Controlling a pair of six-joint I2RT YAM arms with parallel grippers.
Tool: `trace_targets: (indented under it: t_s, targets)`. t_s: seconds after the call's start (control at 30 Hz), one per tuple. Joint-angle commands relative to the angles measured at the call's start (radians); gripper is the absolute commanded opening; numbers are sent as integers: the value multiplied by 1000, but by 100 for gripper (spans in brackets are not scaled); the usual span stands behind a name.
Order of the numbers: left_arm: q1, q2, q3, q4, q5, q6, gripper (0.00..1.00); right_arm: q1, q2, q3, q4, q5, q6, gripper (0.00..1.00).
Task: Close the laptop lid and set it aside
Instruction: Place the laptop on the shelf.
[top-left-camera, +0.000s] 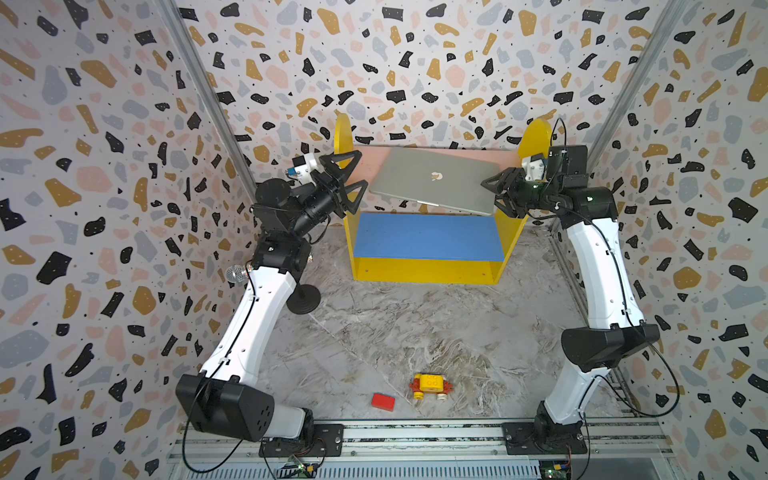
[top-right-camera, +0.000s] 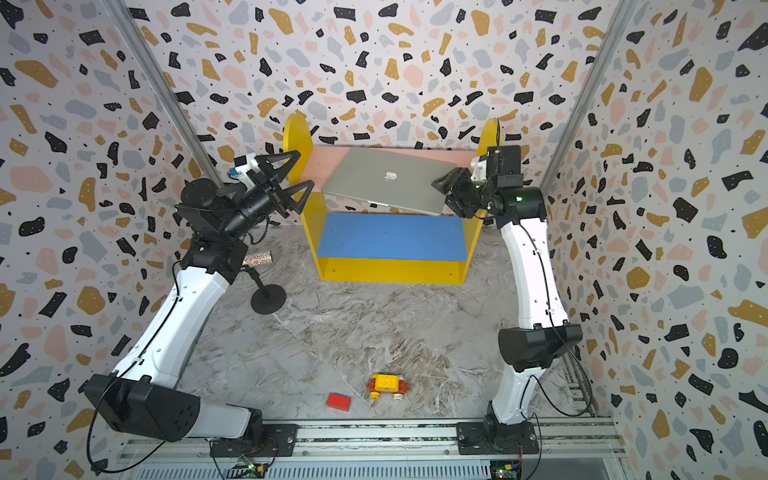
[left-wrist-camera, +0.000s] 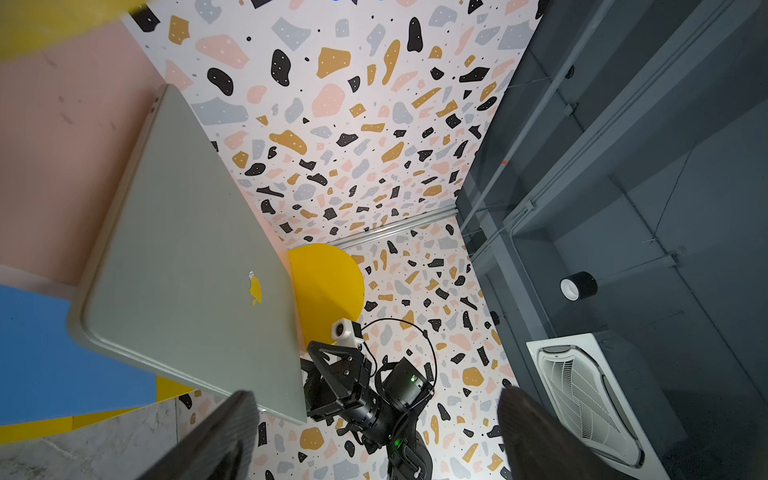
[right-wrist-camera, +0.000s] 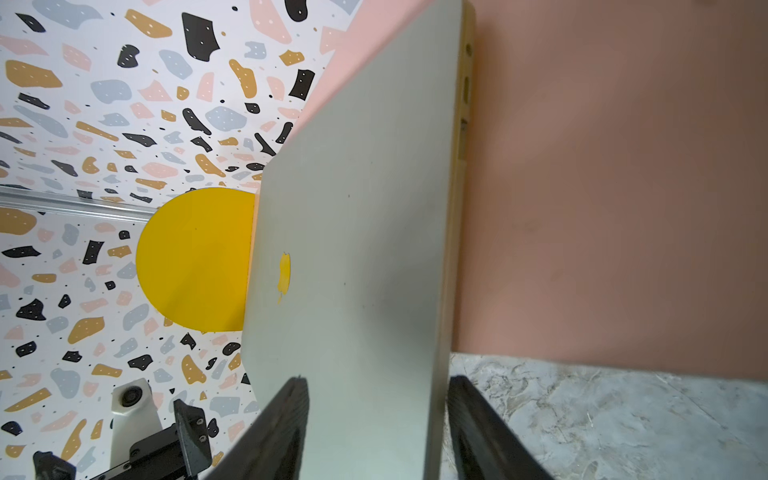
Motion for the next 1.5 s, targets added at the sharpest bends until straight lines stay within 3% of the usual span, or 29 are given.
trace_targets:
  t_s: [0.0,0.37,0.57,0.93,1.47]
  targets:
    - [5,-16,1,63,18,1,93,-62,-36,44,-30,112,-4,59]
    - [-18,-46,-11,40,35,38,94,-64,-43,53,-57,103,-32,58]
    - [-24,-42,-19,29,49,58,94,-64,-93,23,-74,76,-70,52]
    - [-25,-43,-31,-25,63,128,94,-41,-275,-212,57,-33,-100,34]
    - [-30,-80,-53,-89,90,235,94,-10,-497,-545,293,-119,-191,37]
